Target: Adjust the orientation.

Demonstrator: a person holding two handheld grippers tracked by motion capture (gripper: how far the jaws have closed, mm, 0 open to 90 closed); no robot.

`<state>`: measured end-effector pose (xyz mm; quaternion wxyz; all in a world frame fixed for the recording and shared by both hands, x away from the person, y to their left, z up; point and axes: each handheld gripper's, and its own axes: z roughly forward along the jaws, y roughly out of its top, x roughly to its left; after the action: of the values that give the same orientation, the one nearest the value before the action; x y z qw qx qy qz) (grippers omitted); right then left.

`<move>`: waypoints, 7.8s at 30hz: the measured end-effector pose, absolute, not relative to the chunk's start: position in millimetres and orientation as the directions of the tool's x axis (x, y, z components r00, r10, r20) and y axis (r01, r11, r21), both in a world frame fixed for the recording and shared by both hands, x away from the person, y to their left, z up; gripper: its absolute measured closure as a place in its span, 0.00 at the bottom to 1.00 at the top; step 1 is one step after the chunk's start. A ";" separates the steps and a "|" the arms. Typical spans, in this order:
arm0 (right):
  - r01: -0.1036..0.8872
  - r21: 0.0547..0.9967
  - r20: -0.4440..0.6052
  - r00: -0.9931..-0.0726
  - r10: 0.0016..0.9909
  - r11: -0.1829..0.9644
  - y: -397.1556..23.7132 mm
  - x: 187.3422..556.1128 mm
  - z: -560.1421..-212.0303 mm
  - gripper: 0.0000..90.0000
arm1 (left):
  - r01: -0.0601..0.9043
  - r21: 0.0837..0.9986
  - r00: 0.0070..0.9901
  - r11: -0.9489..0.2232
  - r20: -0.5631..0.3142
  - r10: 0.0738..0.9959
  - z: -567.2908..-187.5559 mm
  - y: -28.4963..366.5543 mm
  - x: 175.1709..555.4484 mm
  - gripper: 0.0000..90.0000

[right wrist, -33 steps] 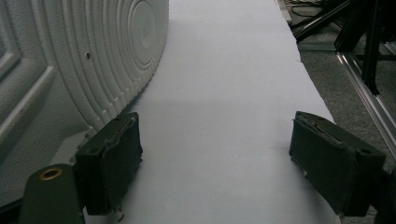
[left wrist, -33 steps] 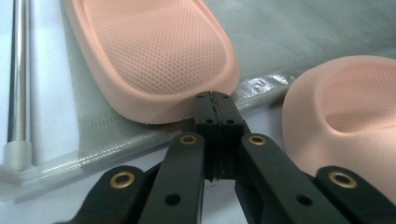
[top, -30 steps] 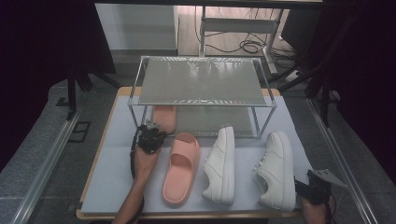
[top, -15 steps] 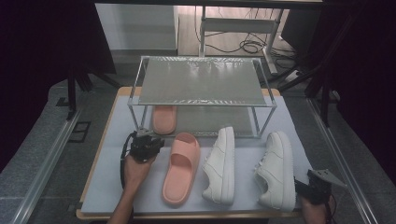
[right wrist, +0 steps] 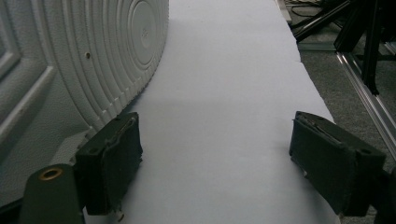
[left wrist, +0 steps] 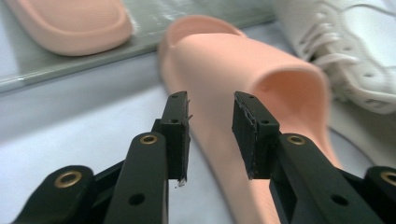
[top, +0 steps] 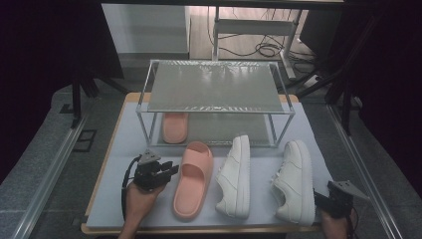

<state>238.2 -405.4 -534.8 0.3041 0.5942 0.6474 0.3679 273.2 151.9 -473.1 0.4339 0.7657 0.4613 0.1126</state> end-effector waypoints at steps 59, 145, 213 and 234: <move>0.545 0.838 0.040 -0.111 0.993 0.027 -405.7 238.3 -535.0 0.19 | 0.596 0.780 0.505 -0.191 -0.179 0.845 -444.5 112.1 330.8 0.84; 0.546 0.838 0.043 -0.109 0.993 0.023 -405.4 238.3 -534.8 0.19 | 0.577 0.767 0.601 -0.282 -0.164 0.783 -495.5 129.5 269.5 0.99; 0.545 0.838 0.041 -0.110 0.993 0.026 -405.6 238.3 -534.9 0.19 | 0.600 0.757 0.501 -0.257 -0.106 0.859 -511.7 83.8 365.5 0.98; 0.545 0.838 0.042 -0.111 0.993 0.026 -405.7 238.2 -534.9 0.19 | 0.624 0.740 0.477 -0.251 -0.107 0.872 -515.7 75.2 384.2 0.95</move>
<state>238.2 -405.7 -534.9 0.3044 0.5933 0.6482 0.3677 384.2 75.2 -515.7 0.3752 0.7732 0.4836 0.1656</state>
